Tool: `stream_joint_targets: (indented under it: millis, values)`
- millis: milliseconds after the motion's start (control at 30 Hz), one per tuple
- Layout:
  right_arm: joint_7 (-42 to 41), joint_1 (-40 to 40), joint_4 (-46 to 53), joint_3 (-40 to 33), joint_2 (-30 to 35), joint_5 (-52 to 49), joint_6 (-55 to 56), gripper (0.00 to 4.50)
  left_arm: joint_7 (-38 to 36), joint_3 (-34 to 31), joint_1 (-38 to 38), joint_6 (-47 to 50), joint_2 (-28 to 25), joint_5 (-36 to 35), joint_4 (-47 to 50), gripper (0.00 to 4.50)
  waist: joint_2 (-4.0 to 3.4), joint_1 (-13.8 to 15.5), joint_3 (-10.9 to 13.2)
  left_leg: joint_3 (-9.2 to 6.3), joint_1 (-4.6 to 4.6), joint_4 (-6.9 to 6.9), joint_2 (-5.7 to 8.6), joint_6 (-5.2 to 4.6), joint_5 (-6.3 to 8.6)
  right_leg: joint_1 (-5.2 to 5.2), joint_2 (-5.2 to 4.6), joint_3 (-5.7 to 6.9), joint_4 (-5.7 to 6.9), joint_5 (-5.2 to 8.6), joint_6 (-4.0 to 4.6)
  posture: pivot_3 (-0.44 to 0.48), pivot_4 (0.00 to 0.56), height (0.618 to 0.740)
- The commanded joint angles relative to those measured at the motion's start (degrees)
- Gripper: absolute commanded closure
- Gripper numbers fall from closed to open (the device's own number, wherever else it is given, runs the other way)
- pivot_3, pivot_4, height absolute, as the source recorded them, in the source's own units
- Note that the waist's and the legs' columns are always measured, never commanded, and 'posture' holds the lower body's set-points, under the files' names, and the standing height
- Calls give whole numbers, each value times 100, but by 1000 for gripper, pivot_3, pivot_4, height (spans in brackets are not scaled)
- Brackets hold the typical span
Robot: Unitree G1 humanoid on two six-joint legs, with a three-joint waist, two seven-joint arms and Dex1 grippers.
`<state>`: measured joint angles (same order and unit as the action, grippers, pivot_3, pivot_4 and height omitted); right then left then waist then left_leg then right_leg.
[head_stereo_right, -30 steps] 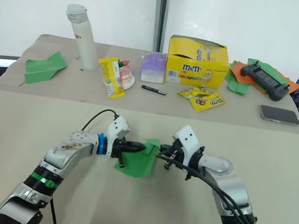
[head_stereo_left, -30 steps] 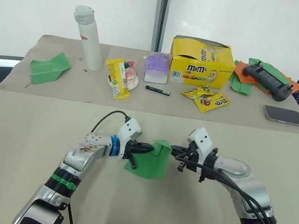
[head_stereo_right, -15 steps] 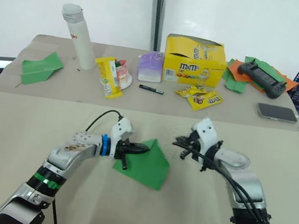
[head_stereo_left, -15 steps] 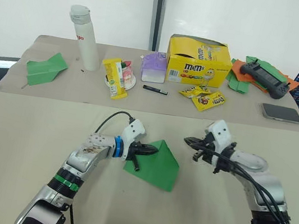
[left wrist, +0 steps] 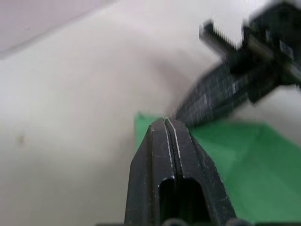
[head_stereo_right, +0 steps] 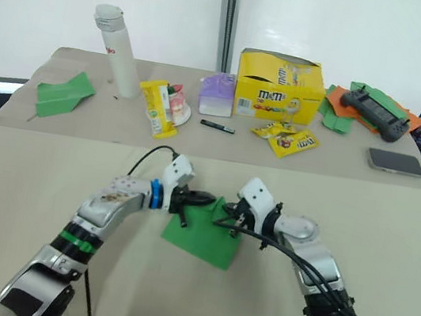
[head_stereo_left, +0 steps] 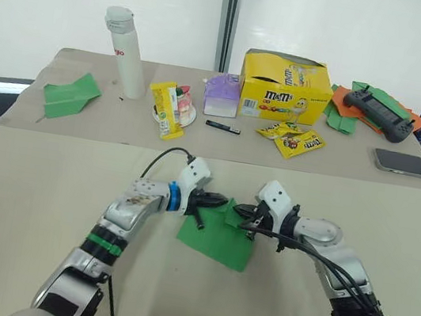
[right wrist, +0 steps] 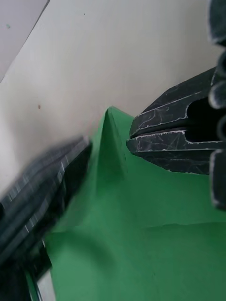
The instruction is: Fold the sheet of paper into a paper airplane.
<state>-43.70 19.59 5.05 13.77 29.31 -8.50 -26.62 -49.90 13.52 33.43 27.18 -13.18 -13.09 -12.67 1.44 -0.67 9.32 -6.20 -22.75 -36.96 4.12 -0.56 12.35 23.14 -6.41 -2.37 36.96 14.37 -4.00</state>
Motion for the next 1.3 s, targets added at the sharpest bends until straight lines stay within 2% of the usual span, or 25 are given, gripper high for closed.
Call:
stream_joint_targets:
  millis: [33, 233, 567, 833, 1100, 1300]
  values:
    - [12, -196, 37, 142, 63, 178, -57, 4500, 124, 53, 318, -373, 195, 186, -434, 4483, 0, 1, 0, 0, 0, 0, 1, 0, 0, 0, 1, 0, 0, 0, 0, 0, 150, 740]
    - [92, -377, 359, 3, 98, 161, -188, 4500, 130, 246, 572, -816, 431, 545, -1160, 4483, 0, -1, 0, 1, 0, 0, 5, 0, 0, 0, 2, 0, 0, 0, 0, 0, 150, 740]
    - [204, -465, 889, -199, 131, 62, -381, 4500, 25, 571, 479, -1156, 567, 928, -1472, 4483, 0, 9, 0, 0, 0, -3, 4, 0, 0, -2, 0, 0, 2, 0, -1, 0, 150, 740]
    - [381, -247, 114, -320, -269, -5, -103, 4500, -42, 632, 434, -1289, 475, 1094, -1499, 4483, 0, -2, 0, 1, 7, -4, 5, 1, -1, -6, 2, 0, 6, 0, 0, 0, 150, 740]
    - [178, -278, -327, -342, -266, -23, 120, 4500, -34, 649, 257, -1230, 451, 1143, -1295, 4483, 0, -7, -1, 1, 52, 0, 2, 1, -1, -52, 8, 0, 3, 1, -1, 0, 150, 740]
    - [-126, -632, -212, -391, -67, -170, 138, 4500, -21, 664, 172, -1199, 457, 1172, -1223, 4483, -1, 37, -2, -6, 73, 1, 1, 0, 0, -88, 3, 7, -14, 2, -4, 0, 150, 740]
